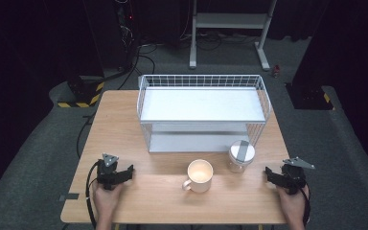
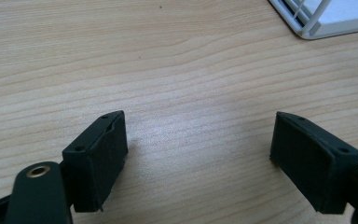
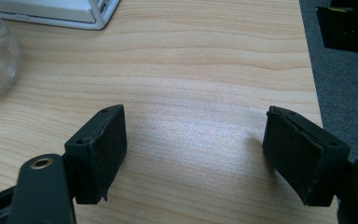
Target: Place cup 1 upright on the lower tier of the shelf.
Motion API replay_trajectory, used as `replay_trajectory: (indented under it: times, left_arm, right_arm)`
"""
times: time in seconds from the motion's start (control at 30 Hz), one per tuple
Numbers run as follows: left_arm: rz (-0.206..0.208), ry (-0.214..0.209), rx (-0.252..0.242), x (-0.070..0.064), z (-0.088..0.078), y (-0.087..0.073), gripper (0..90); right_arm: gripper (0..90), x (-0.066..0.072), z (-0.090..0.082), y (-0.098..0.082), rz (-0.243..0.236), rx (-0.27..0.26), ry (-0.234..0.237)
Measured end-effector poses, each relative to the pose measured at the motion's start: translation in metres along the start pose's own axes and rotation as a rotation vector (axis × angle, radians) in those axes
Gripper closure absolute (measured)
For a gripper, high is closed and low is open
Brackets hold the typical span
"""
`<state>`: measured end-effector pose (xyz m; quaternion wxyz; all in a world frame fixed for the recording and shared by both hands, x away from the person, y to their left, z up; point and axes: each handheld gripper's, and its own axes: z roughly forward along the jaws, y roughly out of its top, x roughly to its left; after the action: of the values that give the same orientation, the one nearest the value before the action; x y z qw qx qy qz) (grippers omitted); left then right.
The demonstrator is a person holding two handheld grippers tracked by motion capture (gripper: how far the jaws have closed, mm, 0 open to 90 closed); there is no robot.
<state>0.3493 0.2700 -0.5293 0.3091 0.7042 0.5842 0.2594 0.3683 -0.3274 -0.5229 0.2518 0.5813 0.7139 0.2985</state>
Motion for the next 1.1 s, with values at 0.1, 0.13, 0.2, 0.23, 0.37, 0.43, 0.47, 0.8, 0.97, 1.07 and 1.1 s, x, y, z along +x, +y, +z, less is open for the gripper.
replay_trajectory:
  times: [0.1,0.13,0.2,0.23,0.37,0.43,0.47,0.8,0.97,1.07,1.1]
  left_arm:
    - [0.0,0.0,0.0,0.0001,0.0,0.0,18.9]
    - [0.0,0.0,0.0,0.0,0.0,0.0,18.9]
    - [0.0,0.0,0.0,0.0001,0.0,0.0,18.9]
    - [0.002,-0.001,0.0,0.0004,-0.0001,0.0001,18.9]
    - [0.002,0.0,-0.001,0.0004,0.0,0.0001,19.0]
    - [0.002,-0.001,0.0,0.0004,0.0,0.0001,19.1]
    - [0.001,-0.001,0.0,0.0004,0.0001,0.0002,19.0]
    - [0.003,-0.002,0.003,0.0005,0.0003,0.0005,18.8]
    - [0.003,-0.002,0.003,0.0004,0.0003,0.0005,18.8]
    - [0.004,-0.003,0.003,0.0005,0.0004,0.0006,18.8]
    - [0.003,-0.003,0.003,0.0005,0.0004,0.0006,18.8]
  right_arm:
    - [21.6,0.0,0.0,0.0,0.0,0.0,0.0]
    - [21.6,0.0,0.0,0.0,0.0,0.0,0.0]
    - [21.6,0.0001,-0.0001,0.0,0.002,0.0,0.0]
    - [21.6,0.0,0.0,0.0,0.0,0.0,0.0]
    - [21.6,0.0001,0.0,0.0,0.0,0.0,0.0]
    - [21.6,0.0001,0.0,0.0001,0.0,0.0,0.0]
    - [21.6,0.0001,0.0,0.0001,0.0,0.0,0.0]
    - [21.4,-0.0004,-0.0014,-0.0012,-0.013,0.0,0.013]
    - [20.1,0.0007,-0.0023,-0.0024,-0.013,0.001,0.018]
    - [18.5,-0.0012,-0.0025,-0.003,-0.047,-0.005,0.026]
    - [18.1,0.001,-0.0034,-0.0037,-0.021,0.002,0.026]
